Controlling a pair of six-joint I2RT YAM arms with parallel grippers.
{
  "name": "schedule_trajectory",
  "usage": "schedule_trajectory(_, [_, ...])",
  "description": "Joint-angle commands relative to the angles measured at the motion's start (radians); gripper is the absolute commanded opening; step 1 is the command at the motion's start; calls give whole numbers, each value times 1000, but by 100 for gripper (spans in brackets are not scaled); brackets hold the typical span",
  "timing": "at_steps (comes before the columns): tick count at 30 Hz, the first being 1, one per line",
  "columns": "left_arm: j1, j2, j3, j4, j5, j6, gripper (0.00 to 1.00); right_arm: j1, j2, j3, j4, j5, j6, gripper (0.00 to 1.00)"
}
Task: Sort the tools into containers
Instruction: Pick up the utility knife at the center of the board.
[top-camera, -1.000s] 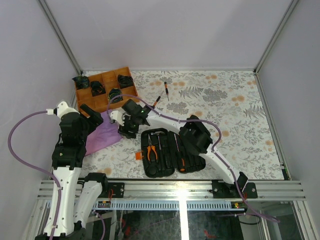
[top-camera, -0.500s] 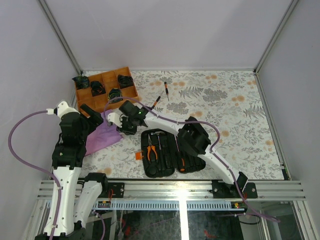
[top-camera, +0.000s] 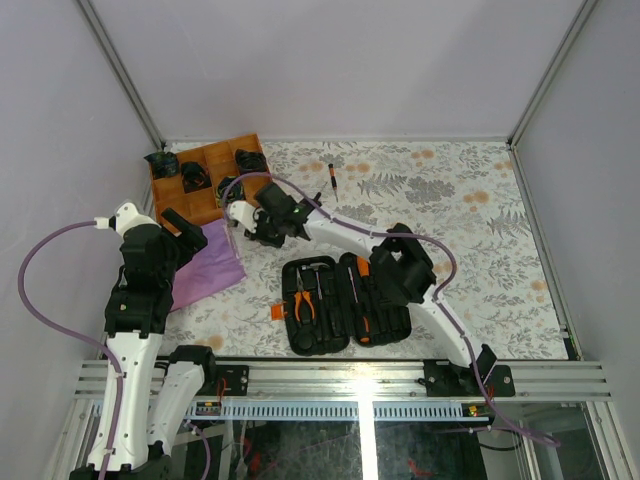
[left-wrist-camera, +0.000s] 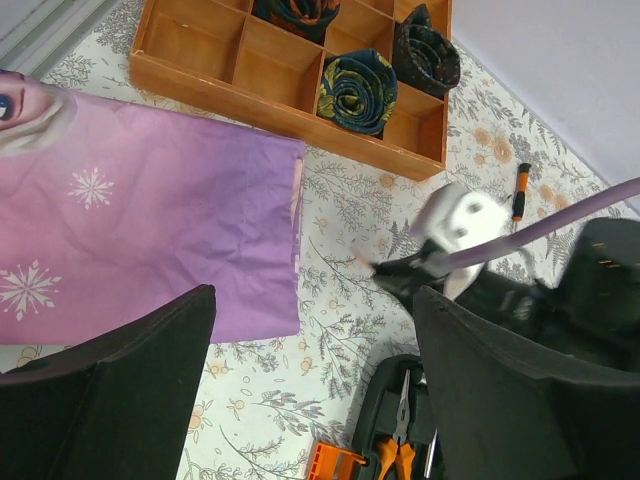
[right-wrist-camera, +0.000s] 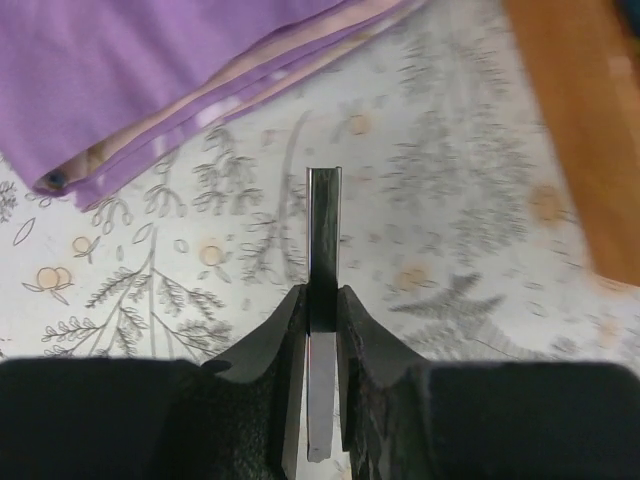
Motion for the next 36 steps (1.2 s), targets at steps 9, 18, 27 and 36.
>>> schedule_trajectory(9, [5, 2, 0, 28, 63, 24, 79, -104, -249, -95, 189, -21, 289, 6])
schedule_trajectory(18, [5, 15, -21, 152, 379, 13, 80, -146, -598, -535, 364, -118, 619, 0])
schedule_trajectory(27, [-22, 67, -92, 418, 681, -118, 85, -206, -884, -928, 633, -294, 982, 0])
schedule_trajectory(36, [-289, 105, -159, 721, 630, -225, 88, -234, -998, -1125, 978, -448, 1297, 0])
